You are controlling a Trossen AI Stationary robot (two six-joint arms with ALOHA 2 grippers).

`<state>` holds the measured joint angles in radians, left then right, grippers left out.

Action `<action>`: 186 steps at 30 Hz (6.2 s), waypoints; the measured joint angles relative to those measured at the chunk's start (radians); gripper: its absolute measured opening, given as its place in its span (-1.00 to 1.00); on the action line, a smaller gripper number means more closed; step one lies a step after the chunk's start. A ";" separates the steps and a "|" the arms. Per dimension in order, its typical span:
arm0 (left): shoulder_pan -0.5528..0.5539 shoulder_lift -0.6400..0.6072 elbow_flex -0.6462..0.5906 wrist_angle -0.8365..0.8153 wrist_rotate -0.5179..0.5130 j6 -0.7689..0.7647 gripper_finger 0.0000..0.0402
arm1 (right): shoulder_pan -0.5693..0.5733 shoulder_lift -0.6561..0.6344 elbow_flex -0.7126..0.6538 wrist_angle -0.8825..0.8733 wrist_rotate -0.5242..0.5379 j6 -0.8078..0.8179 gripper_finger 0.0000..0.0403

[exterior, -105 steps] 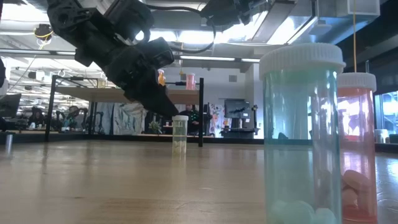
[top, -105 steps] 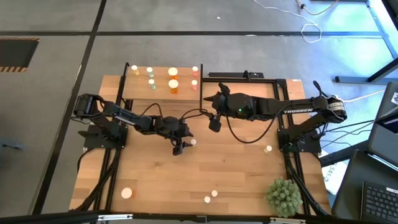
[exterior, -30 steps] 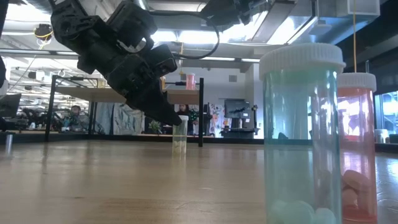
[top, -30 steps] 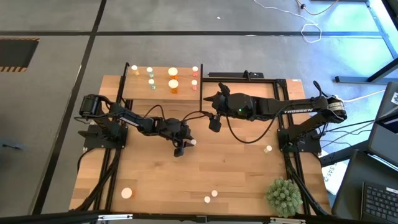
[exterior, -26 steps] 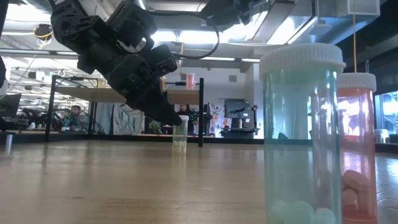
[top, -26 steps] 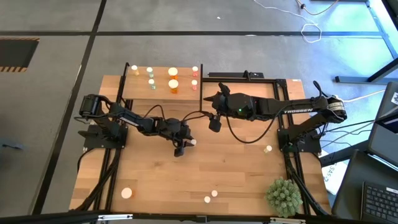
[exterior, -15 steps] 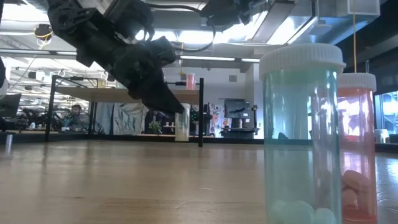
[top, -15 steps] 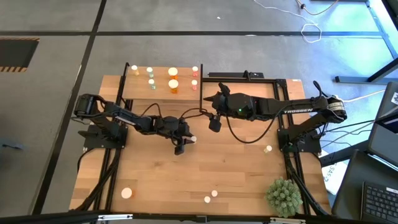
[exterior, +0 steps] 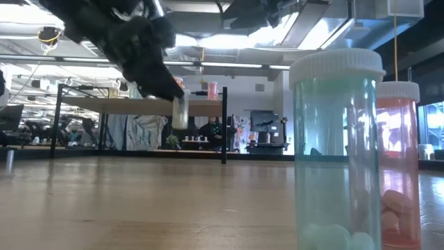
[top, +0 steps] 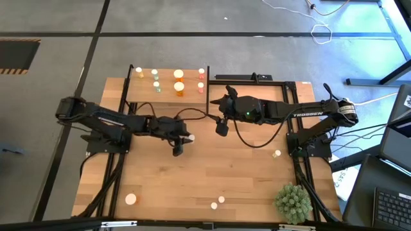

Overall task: Pick and place medicine bottles onto shelf by color
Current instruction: Put the left small yellow pill on the shelf aligned with the yellow pill on the shelf, then adjust the yellow pill

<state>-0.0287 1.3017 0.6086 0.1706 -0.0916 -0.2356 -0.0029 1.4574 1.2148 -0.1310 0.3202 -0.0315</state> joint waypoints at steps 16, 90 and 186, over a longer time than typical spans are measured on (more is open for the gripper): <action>-0.050 -0.361 0.029 -0.394 -0.356 -0.154 -0.44 | 0.000 0.000 0.000 -0.002 0.000 0.000 0.30; 0.577 -0.478 0.135 -0.817 -0.815 -0.452 -0.44 | 0.000 0.000 0.000 0.087 -0.487 -0.030 0.30; 0.668 -0.409 0.135 -0.769 -0.663 -0.356 -0.20 | 0.000 0.000 0.000 0.087 -0.488 -0.030 0.30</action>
<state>0.6392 0.8924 0.7433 -0.5983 -0.7551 -0.5919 -0.0025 1.4574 1.2148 -0.0444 -0.1680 -0.0611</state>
